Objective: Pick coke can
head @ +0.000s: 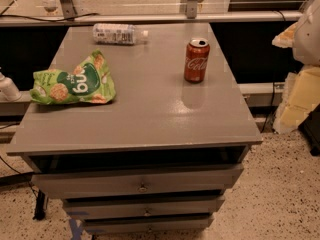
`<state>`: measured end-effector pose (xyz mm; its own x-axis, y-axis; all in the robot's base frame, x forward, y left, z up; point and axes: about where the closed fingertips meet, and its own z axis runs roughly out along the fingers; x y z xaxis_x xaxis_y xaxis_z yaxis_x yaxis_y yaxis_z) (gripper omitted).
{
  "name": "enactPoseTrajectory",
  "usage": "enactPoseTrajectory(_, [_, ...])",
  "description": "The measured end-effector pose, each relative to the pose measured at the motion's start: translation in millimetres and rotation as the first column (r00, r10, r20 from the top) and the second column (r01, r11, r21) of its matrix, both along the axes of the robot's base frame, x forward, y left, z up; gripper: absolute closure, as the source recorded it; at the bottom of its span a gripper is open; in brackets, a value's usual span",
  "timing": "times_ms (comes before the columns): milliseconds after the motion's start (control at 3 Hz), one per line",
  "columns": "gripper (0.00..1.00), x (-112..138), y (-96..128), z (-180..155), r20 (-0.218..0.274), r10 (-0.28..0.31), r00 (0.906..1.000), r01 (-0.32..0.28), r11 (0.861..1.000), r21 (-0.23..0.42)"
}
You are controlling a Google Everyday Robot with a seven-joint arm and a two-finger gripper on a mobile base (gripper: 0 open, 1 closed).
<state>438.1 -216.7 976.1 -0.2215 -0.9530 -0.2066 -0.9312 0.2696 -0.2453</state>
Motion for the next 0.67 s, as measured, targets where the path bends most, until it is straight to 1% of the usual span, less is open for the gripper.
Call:
enactPoseTrajectory(333, [0.0, 0.0, 0.0, 0.0, 0.0, 0.0, 1.0, 0.0, 1.0, 0.0])
enactPoseTrajectory(667, [0.0, 7.4, 3.1, 0.2, 0.007, 0.02, 0.9998, -0.02, 0.999, 0.044])
